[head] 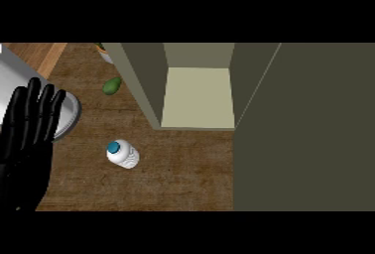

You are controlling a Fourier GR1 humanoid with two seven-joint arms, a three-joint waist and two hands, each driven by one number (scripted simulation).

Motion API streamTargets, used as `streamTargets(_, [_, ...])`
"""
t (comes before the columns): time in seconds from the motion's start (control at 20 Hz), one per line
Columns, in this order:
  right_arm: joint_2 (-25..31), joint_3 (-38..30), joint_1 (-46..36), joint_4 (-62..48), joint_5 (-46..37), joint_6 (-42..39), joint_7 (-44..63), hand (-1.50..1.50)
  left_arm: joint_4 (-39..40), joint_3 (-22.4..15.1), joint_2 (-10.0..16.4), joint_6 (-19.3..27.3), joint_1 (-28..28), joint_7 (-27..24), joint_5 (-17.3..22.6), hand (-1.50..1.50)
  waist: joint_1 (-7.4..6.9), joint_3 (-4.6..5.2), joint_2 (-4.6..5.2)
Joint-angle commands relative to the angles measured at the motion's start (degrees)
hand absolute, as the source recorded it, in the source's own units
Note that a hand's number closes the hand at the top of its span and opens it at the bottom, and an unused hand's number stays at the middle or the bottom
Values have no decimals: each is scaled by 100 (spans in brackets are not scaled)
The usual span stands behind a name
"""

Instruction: Pick up the bottled water, place it into the cabinet and close the cabinet

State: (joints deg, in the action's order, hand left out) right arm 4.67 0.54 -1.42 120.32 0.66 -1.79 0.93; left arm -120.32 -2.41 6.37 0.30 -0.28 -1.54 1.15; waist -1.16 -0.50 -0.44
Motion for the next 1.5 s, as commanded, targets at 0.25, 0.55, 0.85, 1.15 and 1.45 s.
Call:
streamTargets(0.25, [123, 167, 302, 553, -356, -20, 40, -150, -282, -1100, 678, -2418, -31, -262, 1823, -150, 305, 72, 1])
streamTargets(0.55, [-452, 628, 1386, 642, 1305, -20, 1046, -150, 505, -792, 1224, -2682, 1149, 1424, 3564, -150, 203, 52, 33])
streamTargets(0.85, [-291, 690, 2404, 1201, 1511, -317, 810, -150, 599, 239, 2030, -3149, 971, 1974, 5097, -150, 154, 49, 34])
streamTargets(1.15, [-463, 1461, 3228, 1034, 1080, -376, -69, -150, 1188, 553, 2036, -4131, 1426, 1742, 5102, -150, 145, 51, 29])
streamTargets(1.45, [-206, 793, 3173, 1259, 1708, -669, 219, -150, 1227, 993, 2009, -4257, 1294, 1963, 5218, -150, 129, 49, 35])
